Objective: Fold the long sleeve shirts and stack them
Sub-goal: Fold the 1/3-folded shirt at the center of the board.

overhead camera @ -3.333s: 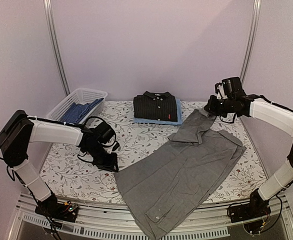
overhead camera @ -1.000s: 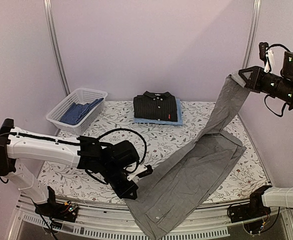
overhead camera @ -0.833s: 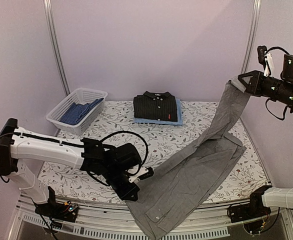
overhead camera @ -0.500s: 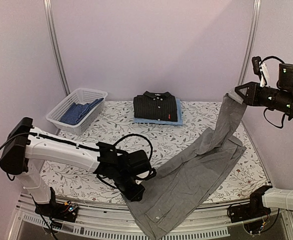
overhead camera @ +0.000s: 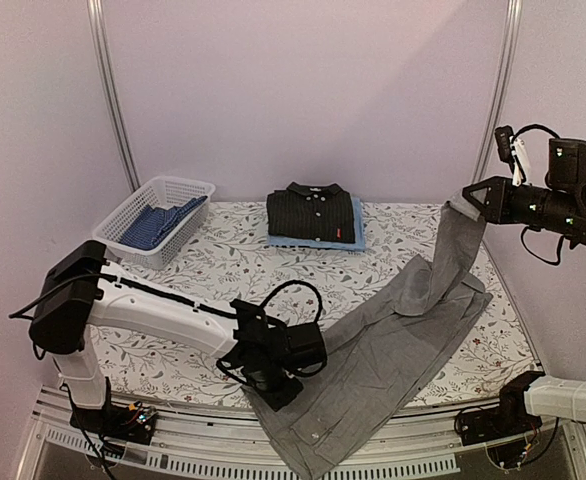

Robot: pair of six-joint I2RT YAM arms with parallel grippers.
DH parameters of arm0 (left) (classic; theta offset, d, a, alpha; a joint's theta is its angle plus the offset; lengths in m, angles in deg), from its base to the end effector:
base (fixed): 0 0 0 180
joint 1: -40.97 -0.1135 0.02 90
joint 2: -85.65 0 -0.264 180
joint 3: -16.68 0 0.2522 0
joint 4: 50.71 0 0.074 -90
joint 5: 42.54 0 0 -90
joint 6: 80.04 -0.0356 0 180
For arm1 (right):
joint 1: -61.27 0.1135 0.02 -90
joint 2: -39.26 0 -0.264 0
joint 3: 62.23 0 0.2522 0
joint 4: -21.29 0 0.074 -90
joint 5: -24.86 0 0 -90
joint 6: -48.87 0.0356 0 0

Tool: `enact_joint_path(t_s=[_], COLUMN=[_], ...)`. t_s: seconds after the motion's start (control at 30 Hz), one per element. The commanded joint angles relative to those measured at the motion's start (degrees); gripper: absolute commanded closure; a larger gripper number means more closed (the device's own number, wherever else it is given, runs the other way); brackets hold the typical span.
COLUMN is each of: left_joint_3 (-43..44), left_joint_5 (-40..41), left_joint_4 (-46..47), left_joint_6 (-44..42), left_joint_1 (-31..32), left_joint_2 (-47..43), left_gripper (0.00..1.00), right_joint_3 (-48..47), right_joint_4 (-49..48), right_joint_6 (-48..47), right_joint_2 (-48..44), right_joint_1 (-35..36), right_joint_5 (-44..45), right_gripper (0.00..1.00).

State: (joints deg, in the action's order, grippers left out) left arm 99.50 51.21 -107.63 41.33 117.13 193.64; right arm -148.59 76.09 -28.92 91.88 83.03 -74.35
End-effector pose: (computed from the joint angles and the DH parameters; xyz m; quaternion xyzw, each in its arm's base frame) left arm 0.0848 -0.3343 0.1488 0.3778 0.9227 -0.0363 0.0671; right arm 0.1570 0.0688 0.4241 -0.1137 0.8151 0.2281 0.5202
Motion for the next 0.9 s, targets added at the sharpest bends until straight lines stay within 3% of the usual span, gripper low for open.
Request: enact_joint_path(t_s=[0.0, 0.23, 0.3, 0.57, 0.87], left_joint_3=[1.1, 0.7, 0.8, 1.3, 1.4], left_joint_5=[1.7, 2.0, 3.3, 4.8, 3.8], left_joint_4=[-0.9, -0.5, -1.2, -2.5, -3.5], left_joint_6=[0.3, -0.1, 0.3, 0.4, -1.2], left_joint_1=[1.8, 2.2, 2.2, 2.2, 2.2], left_joint_2=[1.1, 1.4, 1.4, -1.0, -4.7], left_gripper=[0.57, 0.54, 0.59, 0.92, 1.0], right_joint_3=[0.6, 0.6, 0.5, -0.3, -3.0], right_joint_4=[-2.4, -2.8, -3.0, -2.9, -1.6], right_joint_6=[0.5, 0.6, 0.6, 0.5, -0.3], right_joint_2=[-0.6, 0.0, 0.0, 0.5, 1.5], right_joint_1=[0.3, 0.3, 0.3, 0.3, 0.3], right_joint_5=[-1.1, -1.3, -1.3, -1.3, -0.2], right_gripper=[1.0, 1.0, 1.0, 1.0, 1.0])
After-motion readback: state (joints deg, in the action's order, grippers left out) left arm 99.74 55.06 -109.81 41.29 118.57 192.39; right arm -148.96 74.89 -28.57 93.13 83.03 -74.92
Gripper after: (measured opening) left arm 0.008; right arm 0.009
